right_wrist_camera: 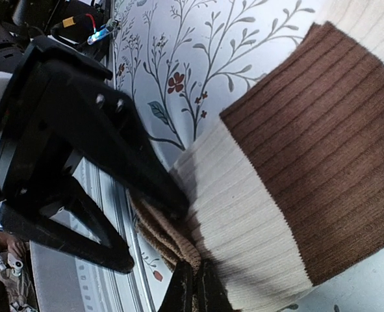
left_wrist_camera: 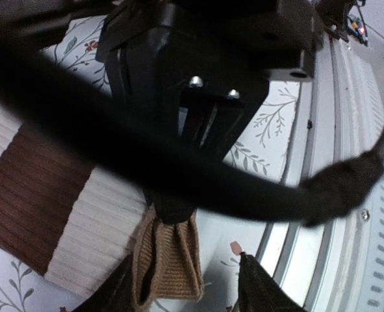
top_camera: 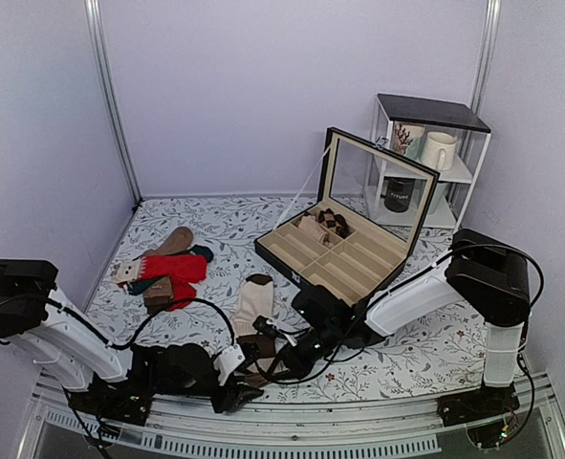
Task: Roll the socks
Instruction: Roll a pair of socks at the center of the board.
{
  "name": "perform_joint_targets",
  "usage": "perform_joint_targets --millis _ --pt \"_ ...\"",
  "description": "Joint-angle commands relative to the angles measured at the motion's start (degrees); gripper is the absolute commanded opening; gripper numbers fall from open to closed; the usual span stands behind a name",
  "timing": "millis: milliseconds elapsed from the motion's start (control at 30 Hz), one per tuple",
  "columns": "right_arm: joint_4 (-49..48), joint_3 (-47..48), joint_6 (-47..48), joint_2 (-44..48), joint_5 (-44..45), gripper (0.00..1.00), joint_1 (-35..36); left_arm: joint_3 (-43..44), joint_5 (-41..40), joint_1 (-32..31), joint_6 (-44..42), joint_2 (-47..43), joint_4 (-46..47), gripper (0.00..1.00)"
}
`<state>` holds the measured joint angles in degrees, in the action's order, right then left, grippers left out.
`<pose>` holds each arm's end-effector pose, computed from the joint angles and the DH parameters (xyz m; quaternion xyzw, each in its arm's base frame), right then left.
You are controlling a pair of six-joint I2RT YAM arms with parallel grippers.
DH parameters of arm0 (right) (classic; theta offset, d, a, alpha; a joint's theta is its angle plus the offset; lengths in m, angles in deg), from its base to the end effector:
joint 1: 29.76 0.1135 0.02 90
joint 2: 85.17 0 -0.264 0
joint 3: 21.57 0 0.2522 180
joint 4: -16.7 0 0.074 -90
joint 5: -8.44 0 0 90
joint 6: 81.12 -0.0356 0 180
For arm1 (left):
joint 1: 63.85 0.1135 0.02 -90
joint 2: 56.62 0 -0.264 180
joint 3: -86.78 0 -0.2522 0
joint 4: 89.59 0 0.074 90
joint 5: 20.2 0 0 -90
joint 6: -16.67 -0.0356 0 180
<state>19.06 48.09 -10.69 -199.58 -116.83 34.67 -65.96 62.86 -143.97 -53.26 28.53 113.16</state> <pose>0.1448 0.3502 0.1008 -0.4408 0.7777 0.4427 0.0703 0.0422 -0.2171 0.1000 0.4192 0.7810 -0.3183 0.3362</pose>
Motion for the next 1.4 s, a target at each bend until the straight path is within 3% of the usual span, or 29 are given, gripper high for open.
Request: perform_joint_targets --millis 0,100,200,233,300,467,567,767,1000,1167,1367 --pt "8.5 -1.2 -0.7 -3.3 1.4 0.00 -0.1 1.1 0.5 -1.0 0.3 2.3 1.6 0.34" --pt "8.5 -1.2 -0.8 -3.3 1.3 0.00 -0.1 0.6 0.4 -0.9 1.3 2.9 1.9 0.28" --pt "8.5 -1.2 -0.8 -3.2 1.1 0.00 -0.1 0.1 0.2 -0.9 1.8 3.3 1.9 0.02" --pt "8.4 -1.2 -0.8 -3.1 1.0 0.00 -0.1 0.0 0.2 -0.9 2.1 3.5 1.9 0.00" --pt "7.9 -1.2 -0.7 -2.7 0.9 0.02 -0.1 -0.1 0.3 -0.9 2.9 3.9 1.9 0.00" --pt "2.7 -3.4 3.2 1.8 3.8 0.26 -0.1 -1.6 3.3 0.3 7.4 4.8 2.7 0.00" --pt "-4.6 -6.4 8.2 6.2 5.7 0.33 -0.2 -3.9 4.8 1.1 10.6 6.7 5.9 0.00" --pt "-21.8 -17.0 23.3 13.1 6.9 0.40 0.1 -5.1 7.5 1.7 13.5 10.6 9.2 0.00" --pt "-25.1 -19.6 37.1 12.3 8.7 0.47 2.2 -5.6 8.0 1.8 14.2 11.3 10.1 0.00" --pt "-24.9 -19.9 41.0 12.3 7.9 0.50 4.1 -5.4 8.4 1.9 14.4 12.1 10.0 0.00" --pt "-23.6 -20.0 45.2 13.7 15.1 0.49 10.1 -5.1 8.6 1.9 14.6 12.9 10.1 0.00"
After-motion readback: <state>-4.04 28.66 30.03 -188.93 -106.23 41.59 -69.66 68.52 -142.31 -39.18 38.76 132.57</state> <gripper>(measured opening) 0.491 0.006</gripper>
